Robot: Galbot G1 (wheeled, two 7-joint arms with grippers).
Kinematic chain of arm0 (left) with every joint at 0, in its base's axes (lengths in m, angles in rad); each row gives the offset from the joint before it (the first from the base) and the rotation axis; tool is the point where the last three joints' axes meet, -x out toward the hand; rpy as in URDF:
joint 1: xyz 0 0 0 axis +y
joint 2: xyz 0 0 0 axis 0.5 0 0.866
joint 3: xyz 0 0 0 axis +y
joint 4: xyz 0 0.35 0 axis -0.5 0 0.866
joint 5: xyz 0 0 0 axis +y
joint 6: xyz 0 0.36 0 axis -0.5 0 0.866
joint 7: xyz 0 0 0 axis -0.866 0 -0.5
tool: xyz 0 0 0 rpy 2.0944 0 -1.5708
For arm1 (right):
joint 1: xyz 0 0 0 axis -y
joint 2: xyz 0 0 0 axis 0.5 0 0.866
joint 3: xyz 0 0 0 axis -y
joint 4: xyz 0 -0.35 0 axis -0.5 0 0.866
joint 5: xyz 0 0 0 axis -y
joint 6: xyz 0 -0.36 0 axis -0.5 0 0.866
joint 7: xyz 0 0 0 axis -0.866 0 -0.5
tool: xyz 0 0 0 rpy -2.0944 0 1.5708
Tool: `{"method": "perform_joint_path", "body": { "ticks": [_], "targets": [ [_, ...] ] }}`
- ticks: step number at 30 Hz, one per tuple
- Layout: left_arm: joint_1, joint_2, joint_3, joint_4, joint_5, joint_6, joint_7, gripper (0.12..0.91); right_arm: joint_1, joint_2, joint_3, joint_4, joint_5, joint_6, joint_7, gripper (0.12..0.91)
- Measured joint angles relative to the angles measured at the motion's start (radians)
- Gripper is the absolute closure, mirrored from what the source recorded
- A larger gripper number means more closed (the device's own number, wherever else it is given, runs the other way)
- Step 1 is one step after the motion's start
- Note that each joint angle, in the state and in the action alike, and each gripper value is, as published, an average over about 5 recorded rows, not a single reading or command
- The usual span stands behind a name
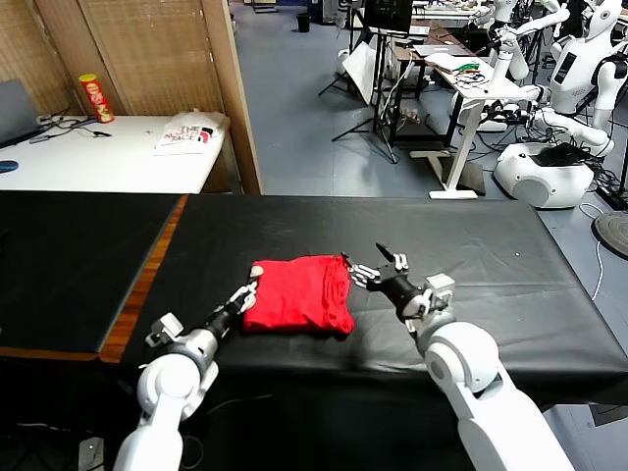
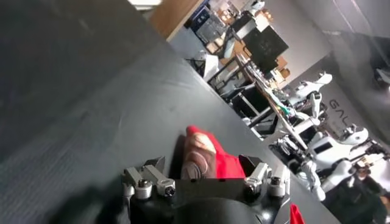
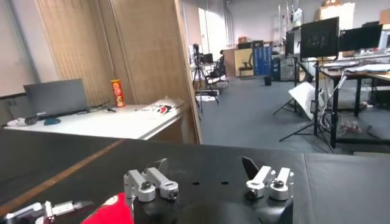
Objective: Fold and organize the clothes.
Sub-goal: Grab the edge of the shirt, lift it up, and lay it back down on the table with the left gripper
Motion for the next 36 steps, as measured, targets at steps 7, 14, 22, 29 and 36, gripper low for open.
{"method": "perform_joint_path", "body": {
  "ticks": [7, 14, 22, 29, 36],
  "targets": [
    [-0.003, -0.006, 0.005, 0.015, -0.001, 0.012, 0.002, 0.600, -0.012, -0.010, 0.020, 0.007, 0.002, -0.002, -0.001, 0.227],
    [-0.009, 0.000, 0.007, 0.007, 0.070, 0.024, 0.001, 0.888, -0.033, 0.001, 0.052, 0.007, -0.037, -0.022, 0.011, 0.227],
    [-0.027, 0.066, 0.003, -0.037, 0.309, 0.044, -0.001, 0.890, -0.093, 0.019, 0.121, -0.008, -0.136, -0.027, 0.018, 0.227],
    [-0.018, 0.240, -0.029, -0.084, 0.497, 0.020, 0.026, 0.889, -0.139, 0.036, 0.145, -0.011, -0.171, -0.016, 0.014, 0.227],
    [-0.003, 0.452, -0.066, -0.124, 0.656, -0.016, 0.059, 0.889, -0.157, 0.053, 0.141, -0.004, -0.168, -0.016, 0.012, 0.227]
  ]
}}
